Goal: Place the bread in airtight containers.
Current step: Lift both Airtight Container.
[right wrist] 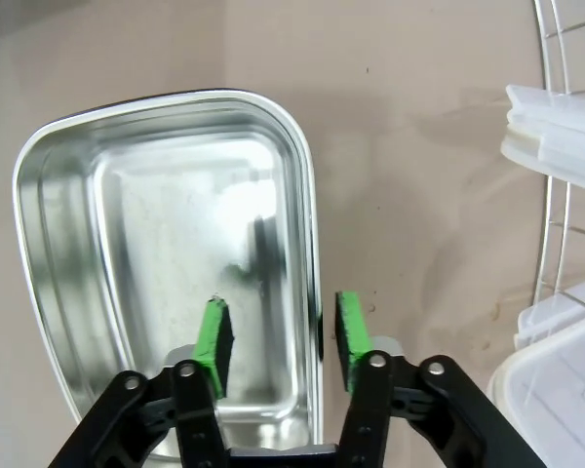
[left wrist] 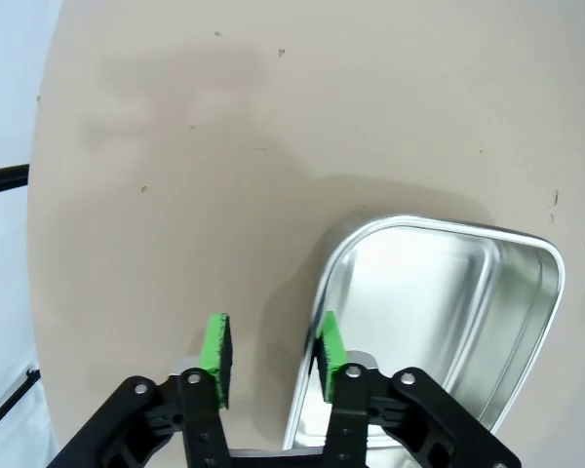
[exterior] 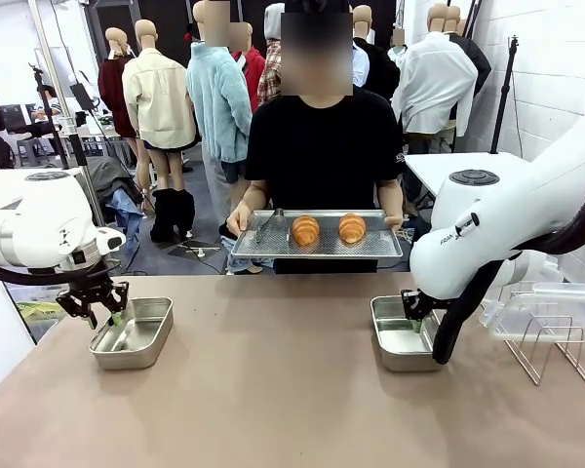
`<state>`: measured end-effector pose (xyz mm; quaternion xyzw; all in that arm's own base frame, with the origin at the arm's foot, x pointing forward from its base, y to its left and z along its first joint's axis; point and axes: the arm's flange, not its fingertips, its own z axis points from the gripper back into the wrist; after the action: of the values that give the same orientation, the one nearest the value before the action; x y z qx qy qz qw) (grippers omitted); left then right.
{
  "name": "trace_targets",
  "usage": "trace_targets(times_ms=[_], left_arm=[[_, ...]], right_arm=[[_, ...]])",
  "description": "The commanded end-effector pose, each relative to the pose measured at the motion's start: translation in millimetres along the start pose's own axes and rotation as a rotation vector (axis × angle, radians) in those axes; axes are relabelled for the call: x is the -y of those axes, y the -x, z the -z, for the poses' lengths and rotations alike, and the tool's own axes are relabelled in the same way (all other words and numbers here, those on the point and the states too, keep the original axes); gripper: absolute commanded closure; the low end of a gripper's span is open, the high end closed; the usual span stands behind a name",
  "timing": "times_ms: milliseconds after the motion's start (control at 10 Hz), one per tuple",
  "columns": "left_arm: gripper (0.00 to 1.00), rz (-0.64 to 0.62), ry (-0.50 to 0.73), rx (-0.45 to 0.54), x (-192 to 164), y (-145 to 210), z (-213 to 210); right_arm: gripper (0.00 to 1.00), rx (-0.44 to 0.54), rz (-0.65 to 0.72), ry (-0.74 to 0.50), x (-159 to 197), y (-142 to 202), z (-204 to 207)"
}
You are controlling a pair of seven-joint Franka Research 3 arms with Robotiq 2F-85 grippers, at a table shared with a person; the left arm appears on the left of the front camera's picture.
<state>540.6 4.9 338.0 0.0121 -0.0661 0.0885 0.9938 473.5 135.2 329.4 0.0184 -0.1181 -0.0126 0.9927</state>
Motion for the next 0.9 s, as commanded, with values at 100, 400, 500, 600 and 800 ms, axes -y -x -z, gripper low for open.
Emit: trace_targets(times_ms=[100, 400, 500, 600, 800], left_arm=[[1.0, 0.029, -0.023, 0.021, -5.3, 6.2, 0.4], [1.0, 0.035, -0.012, 0.019, -5.8, 8.0, -0.2], [1.0, 0.037, -0.01, 0.018, -5.6, 8.3, -0.6], [1.0, 0.044, -0.01, 0.016, -4.3, 9.2, -0.9], [1.0, 0.059, -0.003, 0.019, -0.5, 9.9, -2.7]], right_arm=[[1.0, 0.023, 0.001, 0.012, 0.3, 4.5, 1.6], [1.0, 0.032, 0.007, 0.028, 2.3, 3.4, -1.5], [1.0, 0.03, 0.009, 0.028, 2.3, 3.4, -1.5], [1.0, 0.028, 0.014, 0.032, 2.5, 3.8, -1.4], [1.0, -0.002, 0.002, 0.046, 0.9, 3.2, -0.1]])
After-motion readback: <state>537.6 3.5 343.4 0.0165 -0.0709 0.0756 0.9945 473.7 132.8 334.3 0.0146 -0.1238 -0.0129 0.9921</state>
